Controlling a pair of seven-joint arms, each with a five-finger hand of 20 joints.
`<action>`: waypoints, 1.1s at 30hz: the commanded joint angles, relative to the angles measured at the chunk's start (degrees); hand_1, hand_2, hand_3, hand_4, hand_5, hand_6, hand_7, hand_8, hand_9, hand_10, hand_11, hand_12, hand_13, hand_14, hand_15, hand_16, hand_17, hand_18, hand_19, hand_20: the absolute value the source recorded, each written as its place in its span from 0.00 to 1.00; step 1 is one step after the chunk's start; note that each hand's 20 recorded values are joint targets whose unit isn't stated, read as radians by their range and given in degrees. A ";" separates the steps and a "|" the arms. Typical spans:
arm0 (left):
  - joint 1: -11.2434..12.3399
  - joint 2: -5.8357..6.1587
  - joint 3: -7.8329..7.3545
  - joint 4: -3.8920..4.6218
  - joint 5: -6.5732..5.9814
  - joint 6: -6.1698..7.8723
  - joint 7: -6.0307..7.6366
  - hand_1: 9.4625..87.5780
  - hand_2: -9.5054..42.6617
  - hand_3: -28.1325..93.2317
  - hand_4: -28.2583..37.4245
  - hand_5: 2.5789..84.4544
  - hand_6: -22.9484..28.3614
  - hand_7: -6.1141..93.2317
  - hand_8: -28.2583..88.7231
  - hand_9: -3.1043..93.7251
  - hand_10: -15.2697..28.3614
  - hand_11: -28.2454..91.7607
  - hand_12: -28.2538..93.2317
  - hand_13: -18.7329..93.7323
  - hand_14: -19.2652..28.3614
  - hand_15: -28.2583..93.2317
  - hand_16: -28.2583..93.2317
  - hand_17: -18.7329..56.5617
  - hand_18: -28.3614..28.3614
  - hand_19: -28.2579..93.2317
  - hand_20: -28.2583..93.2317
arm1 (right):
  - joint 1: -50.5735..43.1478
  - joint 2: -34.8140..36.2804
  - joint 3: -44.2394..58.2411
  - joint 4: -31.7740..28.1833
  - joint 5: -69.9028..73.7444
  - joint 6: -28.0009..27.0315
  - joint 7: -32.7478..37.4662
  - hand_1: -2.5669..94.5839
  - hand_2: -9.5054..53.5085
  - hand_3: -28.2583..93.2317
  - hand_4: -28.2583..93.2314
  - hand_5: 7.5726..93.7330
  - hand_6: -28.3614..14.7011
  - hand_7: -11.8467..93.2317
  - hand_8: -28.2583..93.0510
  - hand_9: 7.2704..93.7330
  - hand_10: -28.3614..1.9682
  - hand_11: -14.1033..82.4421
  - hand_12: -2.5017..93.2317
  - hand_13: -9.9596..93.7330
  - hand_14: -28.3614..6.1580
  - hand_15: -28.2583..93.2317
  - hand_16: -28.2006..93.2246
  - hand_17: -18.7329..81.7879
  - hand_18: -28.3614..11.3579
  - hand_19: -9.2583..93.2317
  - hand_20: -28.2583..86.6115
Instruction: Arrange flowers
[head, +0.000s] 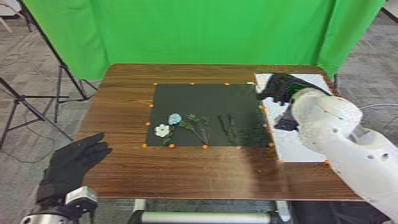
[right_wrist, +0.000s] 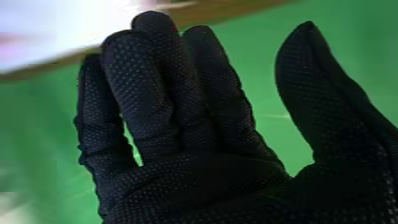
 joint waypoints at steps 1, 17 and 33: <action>-0.57 1.50 1.28 0.13 -1.23 0.59 0.94 0.24 0.33 0.89 0.18 0.59 0.76 0.21 0.16 0.47 0.90 0.58 0.30 0.44 1.00 0.77 0.11 0.12 0.88 0.74 0.32 | -16.41 2.17 17.81 2.40 1.72 0.72 5.03 0.31 0.18 0.89 0.01 0.57 0.51 0.28 0.13 0.64 0.30 0.49 0.21 0.64 0.37 0.83 0.38 0.37 0.09 0.87 0.41; -1.65 1.77 3.14 0.44 -1.40 0.66 0.96 0.24 0.33 0.88 0.17 0.59 0.77 0.21 0.16 0.47 0.90 0.58 0.30 0.44 1.00 0.77 0.10 0.12 0.88 0.74 0.32 | -19.33 1.02 21.71 5.21 -1.46 6.70 9.14 0.31 0.16 0.88 0.01 0.49 0.53 0.25 0.14 0.65 0.27 0.45 0.20 0.69 0.40 0.84 0.38 0.44 0.03 0.91 0.39; -2.73 0.76 3.75 1.08 -0.73 -0.29 1.26 0.24 0.33 0.88 0.17 0.59 0.77 0.21 0.16 0.47 0.90 0.58 0.30 0.44 1.00 0.77 0.11 0.12 0.88 0.74 0.32 | -11.69 2.25 18.10 10.87 -1.50 5.56 10.88 0.30 0.16 0.87 0.02 0.46 0.55 0.24 0.14 0.69 0.23 0.44 0.20 0.72 0.37 0.82 0.39 0.46 0.00 0.93 0.34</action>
